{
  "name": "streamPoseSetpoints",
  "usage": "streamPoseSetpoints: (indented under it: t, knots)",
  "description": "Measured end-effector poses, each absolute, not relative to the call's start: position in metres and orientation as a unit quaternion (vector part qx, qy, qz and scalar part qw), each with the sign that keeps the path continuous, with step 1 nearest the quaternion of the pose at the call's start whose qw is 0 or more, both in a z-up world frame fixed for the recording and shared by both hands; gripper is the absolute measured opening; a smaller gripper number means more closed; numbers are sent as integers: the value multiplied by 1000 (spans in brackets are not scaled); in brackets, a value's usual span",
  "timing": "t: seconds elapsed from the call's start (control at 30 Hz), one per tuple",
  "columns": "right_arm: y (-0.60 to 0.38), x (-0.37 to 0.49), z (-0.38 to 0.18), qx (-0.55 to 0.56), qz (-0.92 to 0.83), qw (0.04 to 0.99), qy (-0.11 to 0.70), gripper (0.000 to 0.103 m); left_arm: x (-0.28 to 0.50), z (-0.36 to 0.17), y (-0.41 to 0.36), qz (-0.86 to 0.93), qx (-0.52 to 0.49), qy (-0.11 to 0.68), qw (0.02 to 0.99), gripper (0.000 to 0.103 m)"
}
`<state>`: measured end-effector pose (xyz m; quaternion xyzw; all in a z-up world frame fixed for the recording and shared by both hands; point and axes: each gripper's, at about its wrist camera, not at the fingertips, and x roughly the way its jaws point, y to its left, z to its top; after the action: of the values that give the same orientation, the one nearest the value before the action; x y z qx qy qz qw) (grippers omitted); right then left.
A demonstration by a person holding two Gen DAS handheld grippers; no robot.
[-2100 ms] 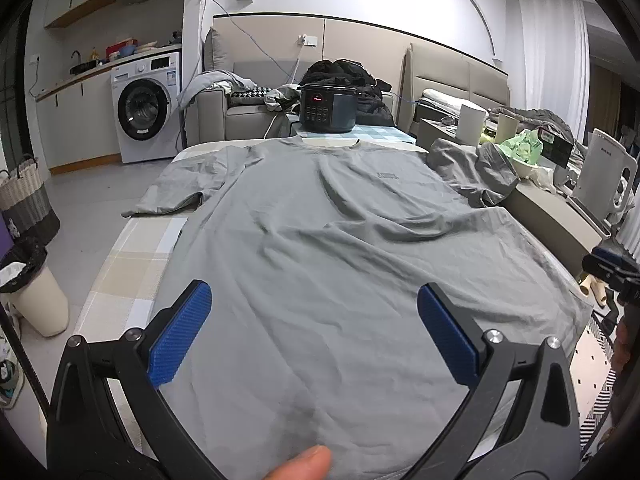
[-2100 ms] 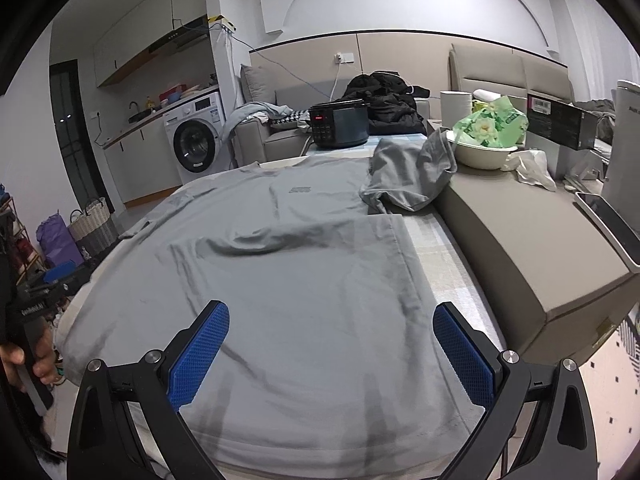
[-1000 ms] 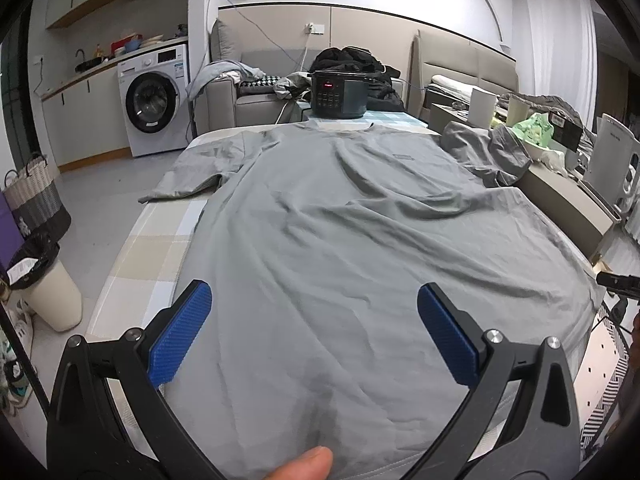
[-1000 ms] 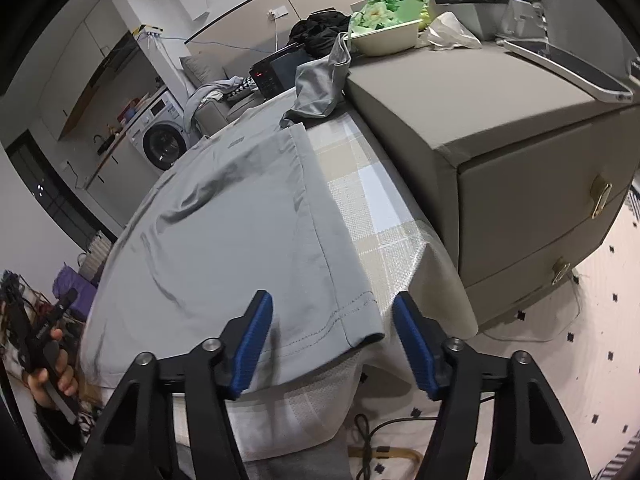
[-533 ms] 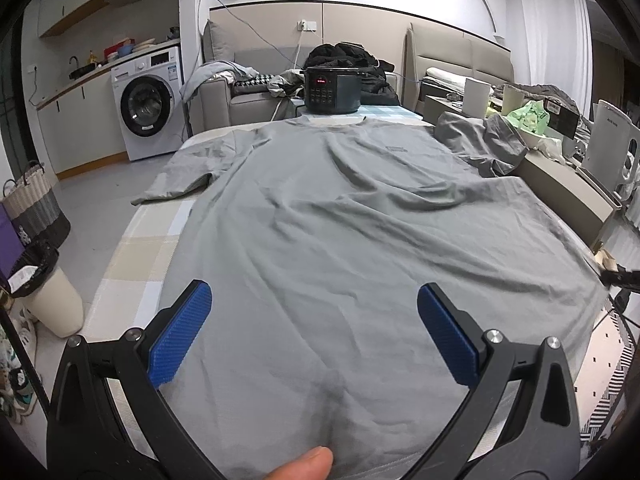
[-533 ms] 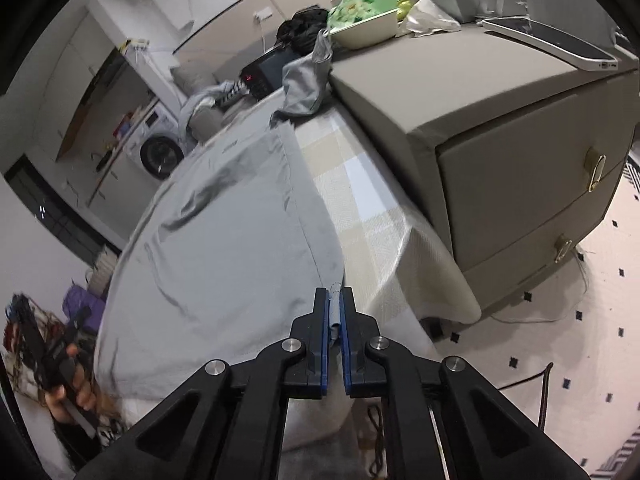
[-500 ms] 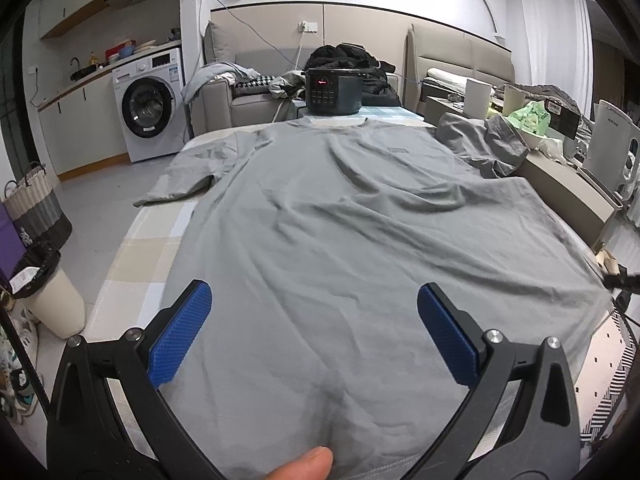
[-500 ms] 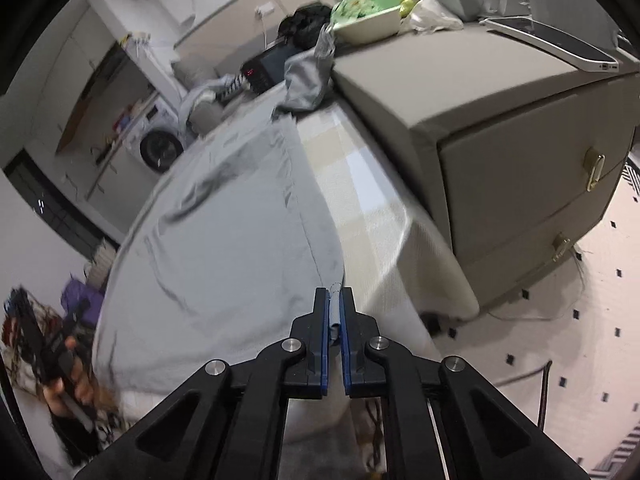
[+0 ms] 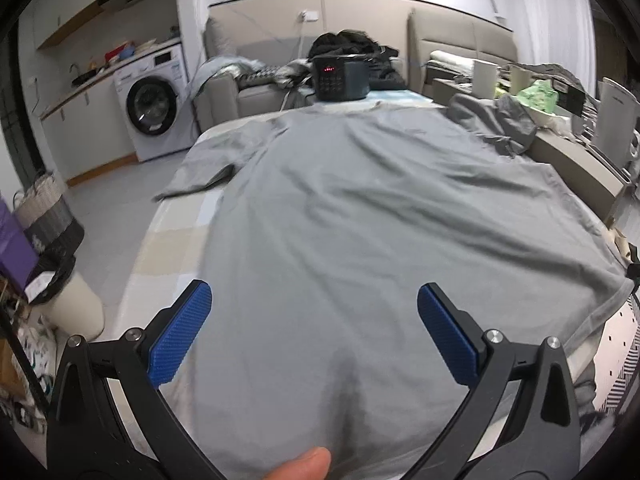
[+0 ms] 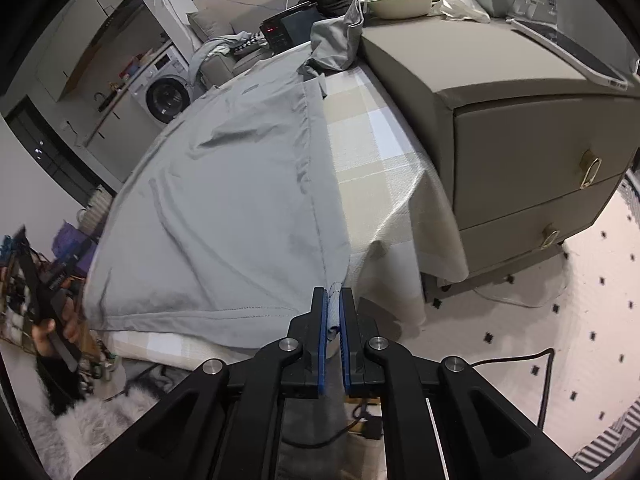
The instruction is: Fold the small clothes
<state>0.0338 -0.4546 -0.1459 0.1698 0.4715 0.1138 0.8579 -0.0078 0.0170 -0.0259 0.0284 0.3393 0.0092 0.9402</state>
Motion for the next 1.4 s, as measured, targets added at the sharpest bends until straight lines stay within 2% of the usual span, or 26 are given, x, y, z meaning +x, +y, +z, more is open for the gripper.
streamPoseSetpoints:
  t: [0.2, 0.37, 0.43, 0.5, 0.57, 0.6, 0.63, 0.9, 1.0, 1.17, 1.37, 1.4]
  knots:
    - [-460, 37, -146, 211, 118, 855, 458, 11, -30, -21, 93, 53, -42, 358, 931, 102]
    - [-454, 42, -144, 225, 130, 855, 449, 11, -57, -34, 130, 55, -80, 385, 918, 101]
    - [-449, 45, -143, 225, 136, 855, 446, 13, -70, -47, 137, 44, -89, 405, 909, 94]
    - [-444, 48, -143, 226, 143, 856, 442, 13, -80, -61, 139, 33, -104, 418, 902, 78]
    - [-439, 52, -143, 228, 150, 855, 441, 14, -86, -73, 135, 10, -132, 423, 896, 70]
    - [-437, 54, -143, 226, 152, 855, 441, 14, -87, -79, 135, -4, -149, 419, 895, 61]
    - [-434, 55, -142, 224, 155, 856, 439, 14, -90, -80, 133, -9, -155, 416, 896, 59]
    - [-426, 54, -132, 207, 160, 864, 430, 18, -83, -83, 122, -40, -152, 441, 884, 59]
    - [-426, 55, -133, 205, 159, 864, 432, 18, -84, -84, 122, -72, -180, 465, 864, 54]
    - [-425, 54, -132, 202, 161, 865, 429, 19, -87, -93, 119, -71, -177, 496, 847, 54]
    - [-427, 54, -134, 206, 160, 864, 431, 20, -81, -110, 138, -69, -252, 484, 835, 54]
    - [-427, 54, -135, 208, 160, 863, 431, 20, -81, -109, 137, -68, -252, 483, 836, 50]
